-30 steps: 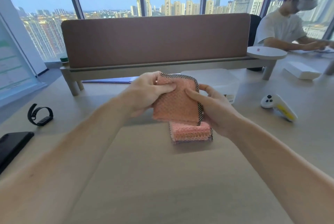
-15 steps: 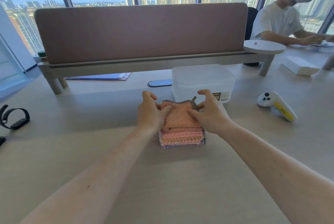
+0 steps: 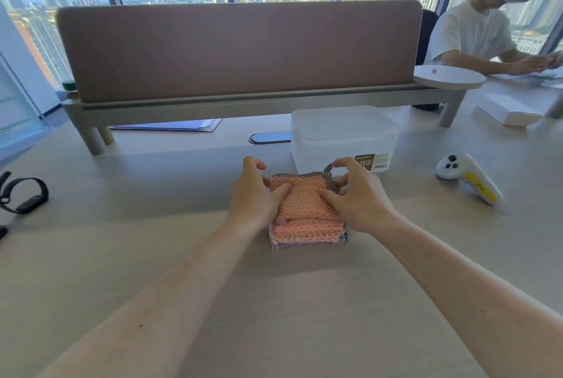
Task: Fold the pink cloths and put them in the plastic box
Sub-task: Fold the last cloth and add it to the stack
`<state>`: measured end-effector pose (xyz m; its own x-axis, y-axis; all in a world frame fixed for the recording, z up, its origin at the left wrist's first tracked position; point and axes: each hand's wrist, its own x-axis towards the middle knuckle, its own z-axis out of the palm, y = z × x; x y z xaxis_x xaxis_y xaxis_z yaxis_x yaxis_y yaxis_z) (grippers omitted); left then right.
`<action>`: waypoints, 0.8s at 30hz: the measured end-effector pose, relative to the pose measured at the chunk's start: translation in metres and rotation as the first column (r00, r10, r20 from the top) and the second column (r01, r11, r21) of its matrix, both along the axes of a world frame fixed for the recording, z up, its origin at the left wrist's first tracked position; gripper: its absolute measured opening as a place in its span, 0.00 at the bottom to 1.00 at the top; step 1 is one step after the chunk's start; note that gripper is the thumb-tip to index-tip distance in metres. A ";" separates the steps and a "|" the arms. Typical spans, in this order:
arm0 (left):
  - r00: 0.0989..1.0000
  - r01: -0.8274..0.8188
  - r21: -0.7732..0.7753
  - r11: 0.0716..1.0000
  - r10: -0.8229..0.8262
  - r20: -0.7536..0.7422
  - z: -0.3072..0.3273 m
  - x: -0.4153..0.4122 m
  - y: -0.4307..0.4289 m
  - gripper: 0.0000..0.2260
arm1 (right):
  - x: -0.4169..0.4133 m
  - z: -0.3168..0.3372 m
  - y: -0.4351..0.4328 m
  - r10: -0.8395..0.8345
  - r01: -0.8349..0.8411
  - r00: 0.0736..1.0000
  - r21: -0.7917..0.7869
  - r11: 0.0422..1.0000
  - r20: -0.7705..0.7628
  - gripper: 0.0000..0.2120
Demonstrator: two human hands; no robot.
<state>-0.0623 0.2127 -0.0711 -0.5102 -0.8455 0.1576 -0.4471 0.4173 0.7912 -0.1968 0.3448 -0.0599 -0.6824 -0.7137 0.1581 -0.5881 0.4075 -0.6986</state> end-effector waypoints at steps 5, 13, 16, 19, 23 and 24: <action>0.988 0.133 -0.394 0.909 -0.092 0.121 0.012 -0.001 0.018 0.20 | -0.001 0.000 0.002 -0.068 0.068 0.998 0.000 0.998 0.013 0.26; 0.737 0.521 -0.285 0.804 -0.255 0.626 -0.012 -0.013 0.041 0.29 | 0.003 -0.019 0.011 -0.059 0.051 0.961 0.035 0.998 0.270 0.11; 0.741 0.504 -0.314 0.804 -0.216 0.636 -0.015 0.000 0.037 0.29 | 0.020 -0.020 0.002 -0.024 0.015 0.982 0.050 0.999 0.187 0.11; 0.711 0.499 -0.321 0.805 -0.169 0.682 -0.011 0.026 0.022 0.28 | 0.047 -0.022 -0.018 0.020 -0.028 0.993 0.061 0.998 0.119 0.11; 0.662 0.493 -0.311 0.812 -0.119 0.740 -0.009 0.083 -0.020 0.33 | 0.093 -0.024 -0.055 0.156 -0.161 0.976 0.021 0.987 0.149 0.10; 0.642 0.488 -0.306 0.817 -0.099 0.760 -0.008 0.098 -0.029 0.37 | 0.105 -0.025 -0.064 0.197 -0.200 0.965 0.000 0.980 0.175 0.10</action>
<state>0.0361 0.1832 -0.0796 -0.8335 -0.5512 -0.0383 -0.5511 0.8343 -0.0141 -0.0917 0.2811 -0.0846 -0.5427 -0.8391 0.0363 -0.5289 0.3079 -0.7909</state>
